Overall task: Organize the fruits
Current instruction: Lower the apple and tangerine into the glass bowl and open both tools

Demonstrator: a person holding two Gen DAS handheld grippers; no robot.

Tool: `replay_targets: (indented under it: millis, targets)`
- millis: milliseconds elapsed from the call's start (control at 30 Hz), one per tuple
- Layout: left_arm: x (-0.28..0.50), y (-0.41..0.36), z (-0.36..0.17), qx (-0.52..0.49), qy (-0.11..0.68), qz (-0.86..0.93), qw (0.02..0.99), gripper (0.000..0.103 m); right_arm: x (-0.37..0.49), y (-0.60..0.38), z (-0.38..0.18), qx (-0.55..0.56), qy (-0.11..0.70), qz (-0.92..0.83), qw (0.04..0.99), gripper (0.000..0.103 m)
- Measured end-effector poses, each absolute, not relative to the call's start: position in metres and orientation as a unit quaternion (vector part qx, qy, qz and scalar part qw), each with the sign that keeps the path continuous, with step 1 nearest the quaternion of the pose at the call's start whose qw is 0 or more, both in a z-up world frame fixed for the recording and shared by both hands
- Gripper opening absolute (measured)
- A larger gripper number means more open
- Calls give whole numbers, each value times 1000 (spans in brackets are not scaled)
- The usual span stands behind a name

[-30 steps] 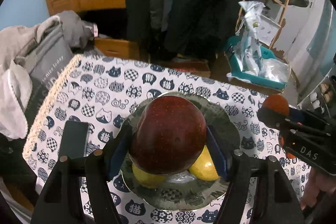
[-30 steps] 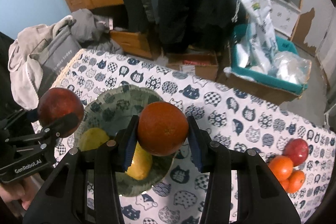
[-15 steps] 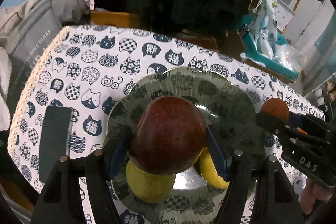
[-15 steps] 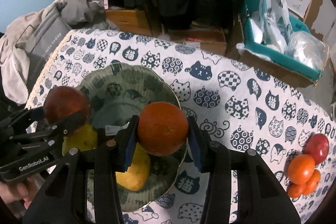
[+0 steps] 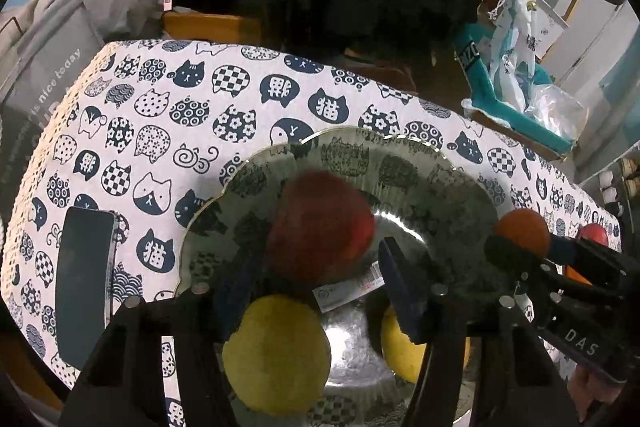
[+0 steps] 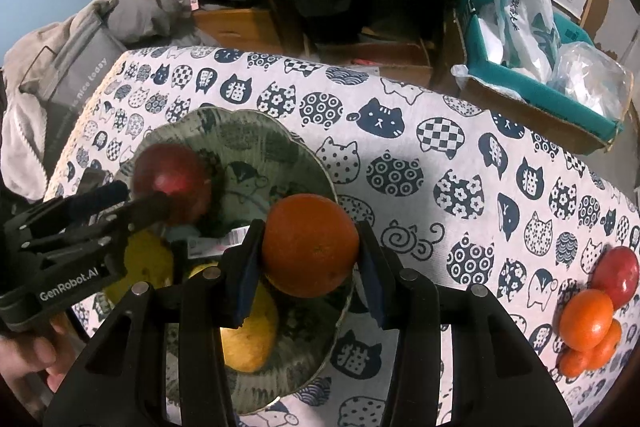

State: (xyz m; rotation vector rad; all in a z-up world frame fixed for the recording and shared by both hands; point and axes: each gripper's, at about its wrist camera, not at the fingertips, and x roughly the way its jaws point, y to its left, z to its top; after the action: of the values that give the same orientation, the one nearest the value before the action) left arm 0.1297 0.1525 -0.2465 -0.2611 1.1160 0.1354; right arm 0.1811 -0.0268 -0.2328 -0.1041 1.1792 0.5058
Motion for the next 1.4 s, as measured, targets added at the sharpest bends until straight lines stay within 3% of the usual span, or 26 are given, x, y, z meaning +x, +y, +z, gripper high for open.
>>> replay_targets:
  millis: [733, 900, 1300, 1400]
  targets:
    - [105, 180, -233, -133, 524, 112, 834, 70, 172, 16, -236, -71, 554, 280, 781, 46]
    - [100, 183, -227, -130, 519, 118, 836, 75, 170, 18, -231, -74, 547, 285, 783, 59]
    - [85, 173, -189, -118, 489, 111, 857, 80, 166, -4, -190, -83, 511, 258, 816, 60]
    - [81, 169, -179, -119, 481, 107, 862, 80, 163, -12, -178, -88, 498, 250, 826, 66]
